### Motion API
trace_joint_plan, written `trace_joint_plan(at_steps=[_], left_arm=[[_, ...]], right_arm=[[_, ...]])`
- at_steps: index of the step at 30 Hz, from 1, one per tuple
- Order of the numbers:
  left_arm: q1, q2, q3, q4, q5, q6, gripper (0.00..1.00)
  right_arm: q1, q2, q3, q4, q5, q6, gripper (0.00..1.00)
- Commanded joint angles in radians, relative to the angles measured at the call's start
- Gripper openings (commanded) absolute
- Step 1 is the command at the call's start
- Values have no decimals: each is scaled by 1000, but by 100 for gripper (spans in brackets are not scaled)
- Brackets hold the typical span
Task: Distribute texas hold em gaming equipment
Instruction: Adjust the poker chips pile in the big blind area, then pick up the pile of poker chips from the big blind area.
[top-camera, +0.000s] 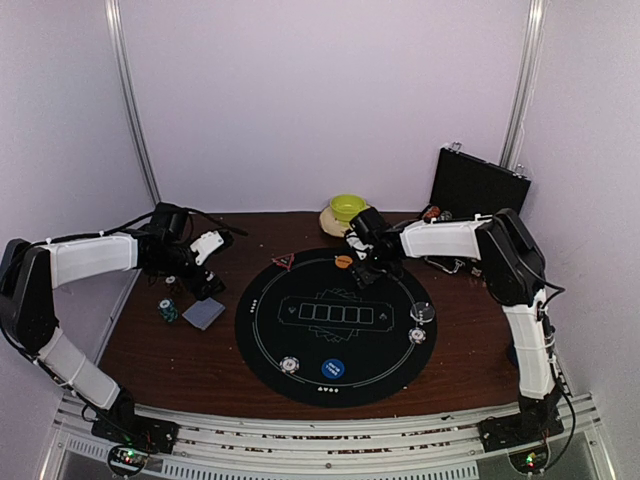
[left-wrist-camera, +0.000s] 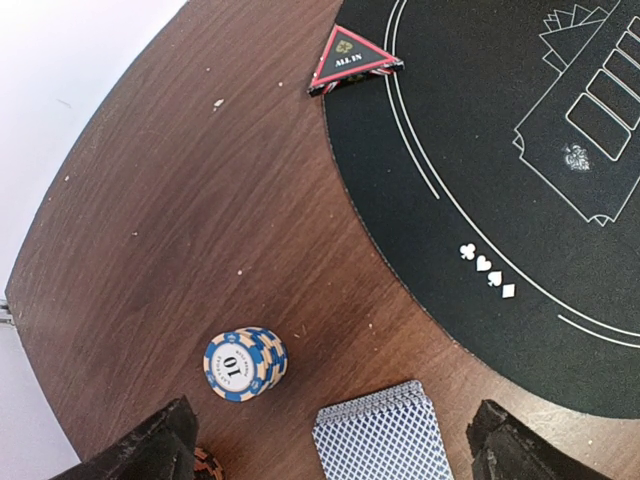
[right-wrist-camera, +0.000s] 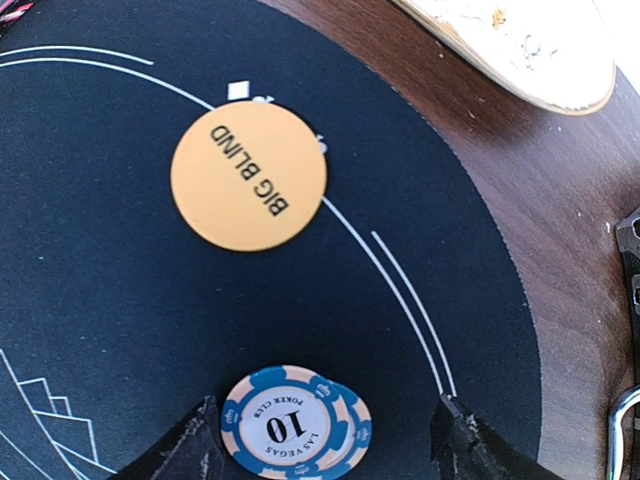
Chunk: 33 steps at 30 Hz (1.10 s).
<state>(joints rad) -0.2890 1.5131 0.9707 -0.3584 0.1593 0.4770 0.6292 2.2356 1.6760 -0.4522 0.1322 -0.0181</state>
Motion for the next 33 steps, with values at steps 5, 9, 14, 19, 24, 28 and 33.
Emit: trace_joint_plan(at_steps=[5,9,14,19,24,28,33], left_arm=[[6,17,-11,44,-4,-2,98],[6,22,-10,45,-5,-3,98],[6,18,-10,43,-6,-2,98],[6,15,-12,42,-6,-3,98],[6,22,-11,44,-7,-1,98],[6,24,-11,45,-10,-1,98],[5,18,-13,45,-12,-1,98]], right_arm=[[-20,-35,-16,-5,-12,13,72],[-20,-30,-8,-11,-57,17,74],[-27,-8,6,-29,-108,26,74],[-55,8,7,-31,-187,44,74],[-66,21,7,-39,-243,37,71],[-65,44,20,-54,-247,29,68],[-65,55,25,-65,-231,17,63]])
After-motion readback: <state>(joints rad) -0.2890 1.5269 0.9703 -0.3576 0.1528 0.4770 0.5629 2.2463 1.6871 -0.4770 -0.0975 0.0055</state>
